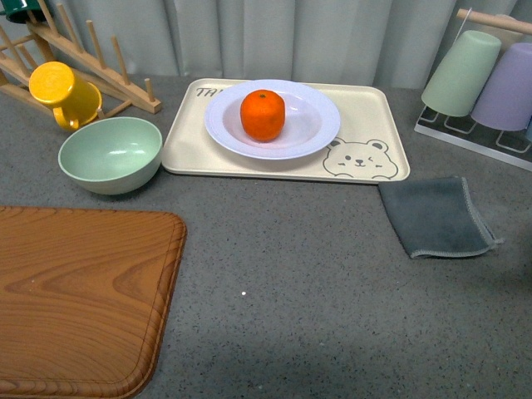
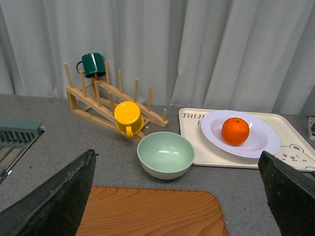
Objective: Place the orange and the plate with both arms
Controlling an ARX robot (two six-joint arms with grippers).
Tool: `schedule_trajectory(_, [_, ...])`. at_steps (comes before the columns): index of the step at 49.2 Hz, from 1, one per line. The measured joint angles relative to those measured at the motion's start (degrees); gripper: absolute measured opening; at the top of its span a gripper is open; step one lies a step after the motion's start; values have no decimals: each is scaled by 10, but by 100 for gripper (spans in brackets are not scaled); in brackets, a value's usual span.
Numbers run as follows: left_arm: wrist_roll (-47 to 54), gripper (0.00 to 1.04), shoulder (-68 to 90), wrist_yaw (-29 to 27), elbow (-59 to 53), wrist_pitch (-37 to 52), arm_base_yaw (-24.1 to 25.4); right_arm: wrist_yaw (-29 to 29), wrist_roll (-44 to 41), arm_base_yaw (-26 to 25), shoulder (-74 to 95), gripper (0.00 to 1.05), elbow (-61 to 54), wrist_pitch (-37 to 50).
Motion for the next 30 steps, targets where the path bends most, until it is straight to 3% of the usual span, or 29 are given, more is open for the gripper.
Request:
schedule_trajectory(5, [0, 98, 0, 0, 0, 0, 0, -35, -4, -27, -64, 1, -26, -26])
schedule_trajectory(30, [0, 98, 0, 0, 0, 0, 0, -37, -4, -36, -290, 1, -98, -180])
